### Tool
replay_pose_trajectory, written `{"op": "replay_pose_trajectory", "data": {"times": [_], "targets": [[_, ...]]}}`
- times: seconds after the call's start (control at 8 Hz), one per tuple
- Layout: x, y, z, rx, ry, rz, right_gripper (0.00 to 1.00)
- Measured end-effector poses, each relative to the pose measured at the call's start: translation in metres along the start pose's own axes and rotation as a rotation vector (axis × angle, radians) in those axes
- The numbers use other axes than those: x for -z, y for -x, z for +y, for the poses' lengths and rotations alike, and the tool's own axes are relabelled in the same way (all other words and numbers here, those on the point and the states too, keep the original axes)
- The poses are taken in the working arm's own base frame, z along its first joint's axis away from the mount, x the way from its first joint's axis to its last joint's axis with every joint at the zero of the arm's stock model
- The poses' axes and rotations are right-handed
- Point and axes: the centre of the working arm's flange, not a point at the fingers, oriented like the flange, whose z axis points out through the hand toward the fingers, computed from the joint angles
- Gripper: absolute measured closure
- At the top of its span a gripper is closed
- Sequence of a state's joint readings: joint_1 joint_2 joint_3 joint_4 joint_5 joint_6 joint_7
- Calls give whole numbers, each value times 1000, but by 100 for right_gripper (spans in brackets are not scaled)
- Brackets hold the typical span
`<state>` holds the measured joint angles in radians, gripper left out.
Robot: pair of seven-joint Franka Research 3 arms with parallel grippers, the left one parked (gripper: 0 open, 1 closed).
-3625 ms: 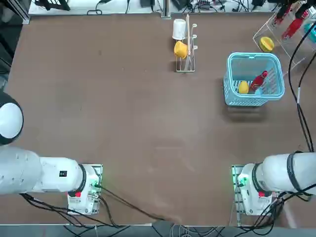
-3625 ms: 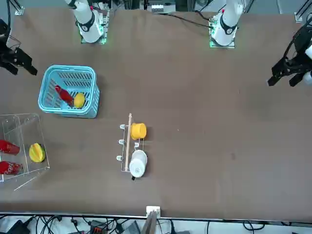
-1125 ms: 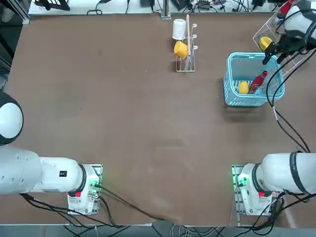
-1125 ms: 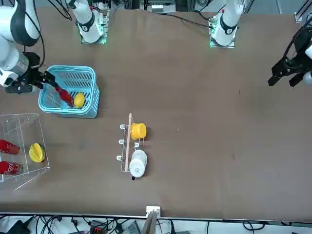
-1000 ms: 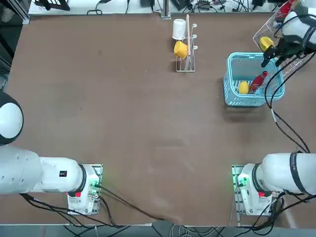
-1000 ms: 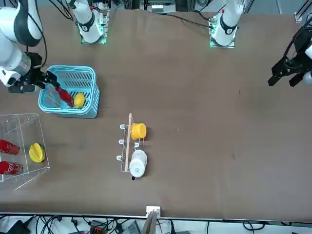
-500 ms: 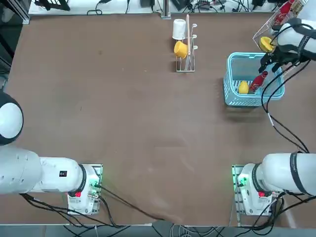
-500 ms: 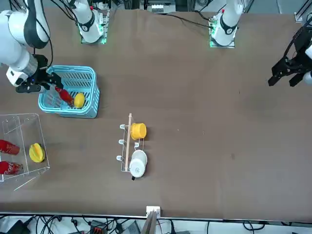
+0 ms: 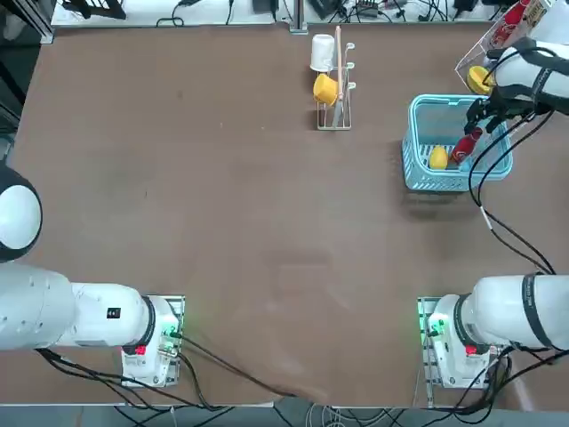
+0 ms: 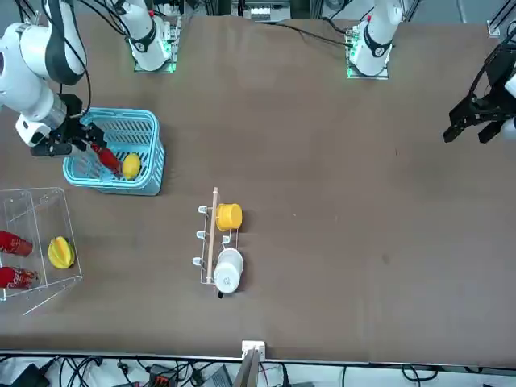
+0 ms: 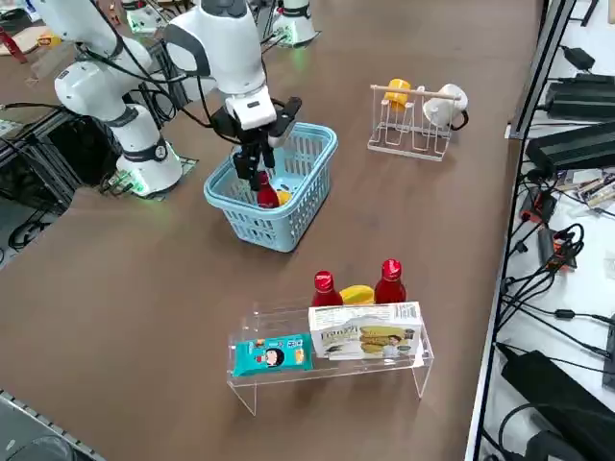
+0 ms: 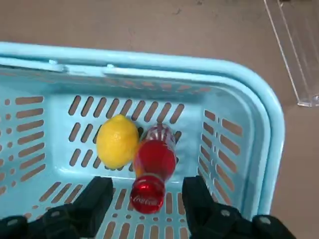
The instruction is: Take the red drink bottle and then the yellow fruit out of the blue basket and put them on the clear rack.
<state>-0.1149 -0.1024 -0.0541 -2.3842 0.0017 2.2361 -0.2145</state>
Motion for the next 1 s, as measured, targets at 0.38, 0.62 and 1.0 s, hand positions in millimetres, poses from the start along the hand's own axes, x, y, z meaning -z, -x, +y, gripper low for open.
{"op": "replay_pose_trajectory", "data": {"times": [0.38,0.62,1.0], "targets": [[-6,-1,0,0,-1,-9,24],[-10,-1,0,1,-2,-16,31],[-15,0,0,1,-4,-29,37]]}}
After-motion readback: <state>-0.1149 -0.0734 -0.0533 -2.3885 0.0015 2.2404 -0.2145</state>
